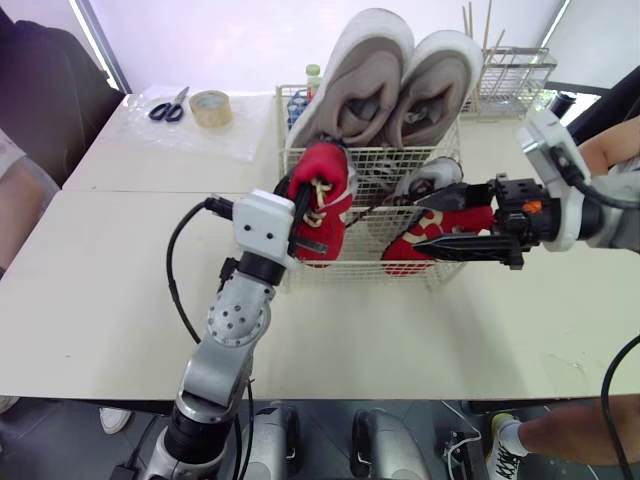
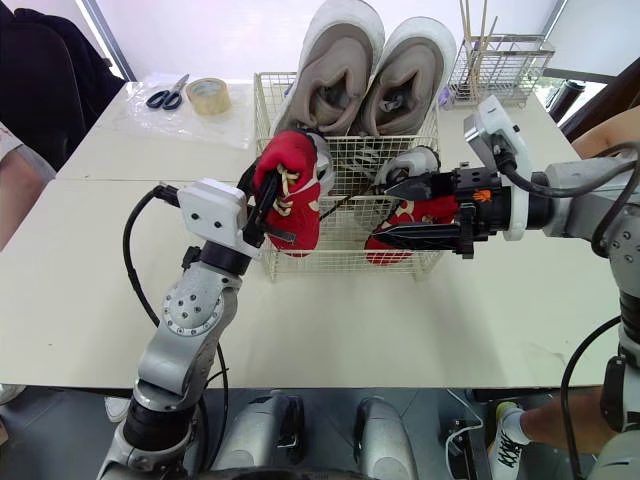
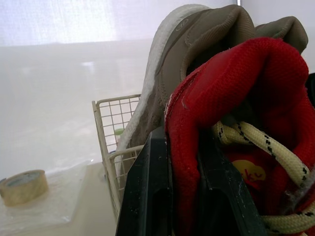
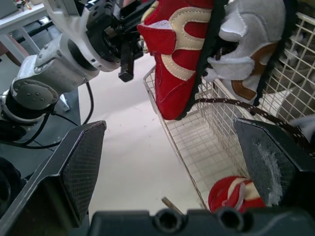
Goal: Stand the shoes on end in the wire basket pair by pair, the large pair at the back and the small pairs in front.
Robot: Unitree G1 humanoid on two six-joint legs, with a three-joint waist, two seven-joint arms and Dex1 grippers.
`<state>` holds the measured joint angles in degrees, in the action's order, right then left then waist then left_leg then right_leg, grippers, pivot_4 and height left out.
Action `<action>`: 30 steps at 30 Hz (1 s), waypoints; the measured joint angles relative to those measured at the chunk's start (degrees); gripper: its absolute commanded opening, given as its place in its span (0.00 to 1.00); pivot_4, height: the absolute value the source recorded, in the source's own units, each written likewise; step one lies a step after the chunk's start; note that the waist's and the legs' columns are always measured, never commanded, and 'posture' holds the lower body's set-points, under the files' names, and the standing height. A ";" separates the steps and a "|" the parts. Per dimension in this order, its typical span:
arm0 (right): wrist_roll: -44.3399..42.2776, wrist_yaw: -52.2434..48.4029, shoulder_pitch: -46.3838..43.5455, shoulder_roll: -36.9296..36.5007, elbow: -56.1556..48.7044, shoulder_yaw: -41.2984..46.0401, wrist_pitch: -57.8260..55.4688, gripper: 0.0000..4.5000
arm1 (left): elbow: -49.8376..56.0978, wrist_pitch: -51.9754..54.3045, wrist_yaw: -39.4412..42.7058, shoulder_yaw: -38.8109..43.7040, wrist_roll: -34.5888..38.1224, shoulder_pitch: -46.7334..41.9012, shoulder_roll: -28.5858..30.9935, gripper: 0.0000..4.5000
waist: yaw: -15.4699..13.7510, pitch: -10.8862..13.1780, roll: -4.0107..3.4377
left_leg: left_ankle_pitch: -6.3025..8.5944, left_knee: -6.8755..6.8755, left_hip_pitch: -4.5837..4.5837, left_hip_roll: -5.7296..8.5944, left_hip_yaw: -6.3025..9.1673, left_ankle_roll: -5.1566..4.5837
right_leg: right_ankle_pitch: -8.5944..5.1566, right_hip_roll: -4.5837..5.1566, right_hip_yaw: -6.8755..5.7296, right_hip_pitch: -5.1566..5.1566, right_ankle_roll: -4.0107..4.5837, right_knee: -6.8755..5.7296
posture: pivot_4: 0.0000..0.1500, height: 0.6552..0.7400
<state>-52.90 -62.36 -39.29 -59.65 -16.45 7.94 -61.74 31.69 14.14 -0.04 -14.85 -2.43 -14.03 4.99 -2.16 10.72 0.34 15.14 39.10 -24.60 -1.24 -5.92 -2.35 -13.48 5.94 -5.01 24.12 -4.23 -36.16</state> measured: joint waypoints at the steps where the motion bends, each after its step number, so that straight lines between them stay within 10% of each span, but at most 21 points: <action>1: -0.06 -0.02 0.41 -0.02 0.00 0.21 0.00 1.00 | 0.00 -0.02 -0.05 -0.03 -0.35 0.39 -0.41 0.07 | 0.00 -0.01 -0.02 | 0.00 0.00 0.00 0.00 0.00 0.00 | 0.00 0.00 0.00 0.00 0.00 0.00 | 1.00 0.97; 6: -0.99 0.01 2.64 -0.84 -0.71 1.89 -0.67 1.00 | 0.02 -0.86 0.65 -0.12 -1.34 2.88 -0.62 0.07 | -0.01 -0.07 -0.08 | 0.01 0.00 0.00 0.00 0.00 -0.02 | 0.00 0.00 0.00 0.00 0.01 0.02 | 1.00 0.97; 15: -1.88 1.02 4.57 -1.55 -2.08 2.46 -1.09 1.00 | 0.90 1.00 2.39 0.43 -1.24 6.01 -0.62 0.97 | -0.29 -0.15 -0.13 | 0.03 0.03 -0.01 0.02 0.04 -0.03 | -0.01 0.05 -0.02 -0.04 0.02 0.13 | 1.00 0.97; 30: -15.05 7.41 -9.93 4.79 -0.04 4.36 -6.12 1.00 | 19.13 30.84 8.11 18.50 26.01 4.35 1.07 0.99 | -0.03 -0.08 -0.18 | 0.05 0.11 -0.51 -0.07 0.05 -0.10 | 0.01 -0.06 -0.15 0.41 0.01 0.08 | 1.00 0.97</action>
<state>-67.95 -54.95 -49.22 -54.86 -16.49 12.30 -67.86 50.82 44.98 8.07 3.65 23.59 -9.68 6.06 -2.19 10.64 0.15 15.19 39.22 -25.11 -1.31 -5.87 -2.45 -13.48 5.88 -5.16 24.53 -4.21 -36.08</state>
